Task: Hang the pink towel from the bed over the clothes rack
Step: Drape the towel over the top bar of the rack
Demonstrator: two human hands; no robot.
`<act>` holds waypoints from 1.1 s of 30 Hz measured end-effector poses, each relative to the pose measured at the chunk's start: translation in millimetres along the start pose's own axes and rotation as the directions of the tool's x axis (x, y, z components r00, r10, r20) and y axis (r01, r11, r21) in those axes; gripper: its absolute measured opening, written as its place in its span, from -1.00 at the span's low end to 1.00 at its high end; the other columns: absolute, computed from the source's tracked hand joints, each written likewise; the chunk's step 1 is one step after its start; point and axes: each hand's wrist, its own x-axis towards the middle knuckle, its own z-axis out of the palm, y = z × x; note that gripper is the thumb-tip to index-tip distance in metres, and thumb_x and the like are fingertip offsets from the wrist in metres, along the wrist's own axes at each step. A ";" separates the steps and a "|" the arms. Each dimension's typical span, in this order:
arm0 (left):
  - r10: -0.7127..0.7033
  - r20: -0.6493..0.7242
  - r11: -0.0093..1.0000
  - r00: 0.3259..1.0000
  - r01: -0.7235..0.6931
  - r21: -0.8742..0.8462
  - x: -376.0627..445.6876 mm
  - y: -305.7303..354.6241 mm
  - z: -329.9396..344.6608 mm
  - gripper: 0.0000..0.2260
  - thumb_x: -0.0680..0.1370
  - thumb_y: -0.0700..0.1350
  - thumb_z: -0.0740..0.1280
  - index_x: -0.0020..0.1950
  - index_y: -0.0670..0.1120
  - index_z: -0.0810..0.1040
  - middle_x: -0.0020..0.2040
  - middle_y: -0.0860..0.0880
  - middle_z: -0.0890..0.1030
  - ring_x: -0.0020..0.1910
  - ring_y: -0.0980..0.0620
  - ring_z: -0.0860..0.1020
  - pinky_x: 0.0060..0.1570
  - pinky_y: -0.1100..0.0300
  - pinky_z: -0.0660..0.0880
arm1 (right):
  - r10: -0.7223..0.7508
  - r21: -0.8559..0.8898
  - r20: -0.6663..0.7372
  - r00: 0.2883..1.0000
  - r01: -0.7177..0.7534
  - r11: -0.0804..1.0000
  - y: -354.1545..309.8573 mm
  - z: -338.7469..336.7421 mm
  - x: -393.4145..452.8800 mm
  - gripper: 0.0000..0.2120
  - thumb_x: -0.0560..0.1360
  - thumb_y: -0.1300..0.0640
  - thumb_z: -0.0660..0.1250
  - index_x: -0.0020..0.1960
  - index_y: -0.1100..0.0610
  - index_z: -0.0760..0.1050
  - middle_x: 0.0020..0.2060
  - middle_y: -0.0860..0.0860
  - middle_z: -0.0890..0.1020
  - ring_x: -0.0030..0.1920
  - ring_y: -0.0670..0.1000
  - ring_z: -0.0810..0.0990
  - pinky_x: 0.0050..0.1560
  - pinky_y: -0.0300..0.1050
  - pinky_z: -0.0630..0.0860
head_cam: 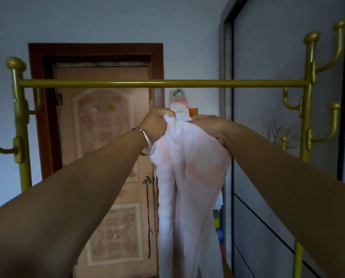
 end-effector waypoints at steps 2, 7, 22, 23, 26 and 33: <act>-0.005 0.032 0.996 0.999 0.008 -0.092 -4.8 2.8 2.6 -0.53 0.43 -0.59 0.11 -0.50 -0.11 0.46 -0.63 0.12 0.53 -0.56 0.30 0.46 -0.45 0.44 0.42 | -0.013 -0.021 0.034 0.999 0.014 1.000 -3.2 7.9 1.3 -0.62 0.62 0.05 0.14 0.38 0.17 0.36 0.25 0.06 0.50 0.18 0.07 0.48 0.14 -0.15 0.45; -0.058 -0.068 0.995 0.996 0.063 0.078 -10.0 8.4 2.5 -0.69 0.48 -0.40 0.25 -0.30 -0.02 0.37 -0.31 0.03 0.44 -0.29 0.06 0.40 -0.27 0.35 0.39 | 0.019 0.013 -0.031 0.999 -0.019 1.000 2.1 18.6 9.9 -0.57 0.51 0.00 0.32 0.27 0.25 0.49 0.21 0.19 0.57 0.06 0.11 0.55 0.15 -0.06 0.47; -0.124 0.239 0.888 0.963 0.000 0.460 -79.6 45.7 25.2 -0.12 0.36 -0.10 0.50 0.51 0.04 0.01 0.49 -0.04 0.19 0.43 -0.07 0.22 0.44 0.05 0.25 | 0.154 0.433 -0.128 0.980 -0.084 0.897 3.5 22.1 5.2 -0.54 0.43 0.34 0.33 0.32 0.29 0.40 0.24 0.25 0.54 -0.03 0.13 0.58 -0.17 -0.07 0.56; -0.127 0.271 0.929 0.954 0.018 0.371 -78.9 44.0 16.9 -0.26 0.39 -0.17 0.47 0.46 0.06 0.15 0.41 -0.03 0.29 0.37 -0.05 0.29 0.38 0.07 0.32 | 0.132 0.408 -0.116 0.984 -0.074 0.910 5.0 20.5 1.5 -0.59 0.45 0.32 0.35 0.28 0.30 0.43 0.15 0.24 0.58 -0.14 0.10 0.58 -0.24 -0.11 0.56; -0.225 0.372 0.974 0.900 0.208 0.086 -75.3 43.2 -13.2 -0.68 0.46 -0.27 0.38 0.14 0.04 0.50 0.05 0.05 0.54 0.07 0.03 0.49 -0.05 0.30 0.58 | 0.102 0.357 -0.114 0.988 -0.055 0.933 9.0 11.4 -9.3 -0.63 0.43 0.21 0.44 0.20 0.29 0.50 0.01 0.22 0.65 -0.33 0.03 0.58 -0.24 -0.14 0.60; -0.359 0.335 0.850 0.871 0.453 -0.268 -81.0 46.0 -30.2 -0.82 0.57 -0.26 0.19 -0.01 -0.11 0.58 0.00 -0.06 0.60 0.00 -0.02 0.57 -0.05 0.22 0.61 | 0.039 0.323 -0.098 0.994 -0.005 0.947 8.8 -7.1 -24.4 -0.54 0.44 0.30 0.41 0.32 0.20 0.42 0.04 0.18 0.57 -0.29 0.11 0.65 -0.29 -0.18 0.61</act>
